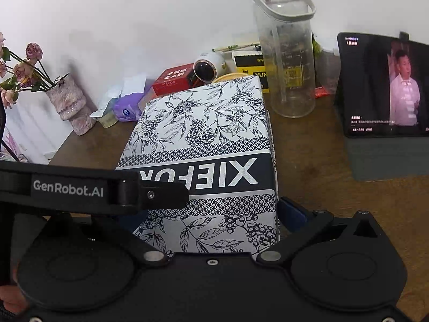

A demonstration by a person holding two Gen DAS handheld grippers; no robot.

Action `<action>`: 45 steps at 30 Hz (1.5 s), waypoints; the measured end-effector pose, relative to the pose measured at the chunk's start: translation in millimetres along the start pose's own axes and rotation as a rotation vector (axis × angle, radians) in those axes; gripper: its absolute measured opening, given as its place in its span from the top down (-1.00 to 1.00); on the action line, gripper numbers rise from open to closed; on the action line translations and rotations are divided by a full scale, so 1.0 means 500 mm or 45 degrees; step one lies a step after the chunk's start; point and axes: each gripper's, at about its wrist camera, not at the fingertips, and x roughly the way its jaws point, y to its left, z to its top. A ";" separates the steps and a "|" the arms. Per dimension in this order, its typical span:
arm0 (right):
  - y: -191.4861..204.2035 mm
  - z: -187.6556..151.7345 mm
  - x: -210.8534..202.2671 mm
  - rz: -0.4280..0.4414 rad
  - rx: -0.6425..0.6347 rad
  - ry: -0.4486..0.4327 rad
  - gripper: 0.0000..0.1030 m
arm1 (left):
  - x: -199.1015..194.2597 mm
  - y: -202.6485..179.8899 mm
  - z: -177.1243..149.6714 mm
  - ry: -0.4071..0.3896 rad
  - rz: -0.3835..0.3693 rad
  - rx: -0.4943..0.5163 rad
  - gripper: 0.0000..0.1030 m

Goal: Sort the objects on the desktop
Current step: 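Carry the lid with both grippers over the open floral box, then lower the lid onto the box rim and open both grippers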

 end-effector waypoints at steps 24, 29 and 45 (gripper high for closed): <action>-0.022 -0.010 0.036 0.043 0.009 0.040 -0.95 | 0.037 -0.004 -0.007 0.047 0.030 0.055 -0.92; -0.025 -0.018 0.048 0.055 -0.010 0.053 -0.95 | 0.052 -0.011 -0.012 0.057 0.061 0.091 -0.94; -0.059 -0.053 0.058 0.112 0.170 0.024 -0.97 | 0.058 0.005 -0.016 0.015 0.021 0.101 -1.00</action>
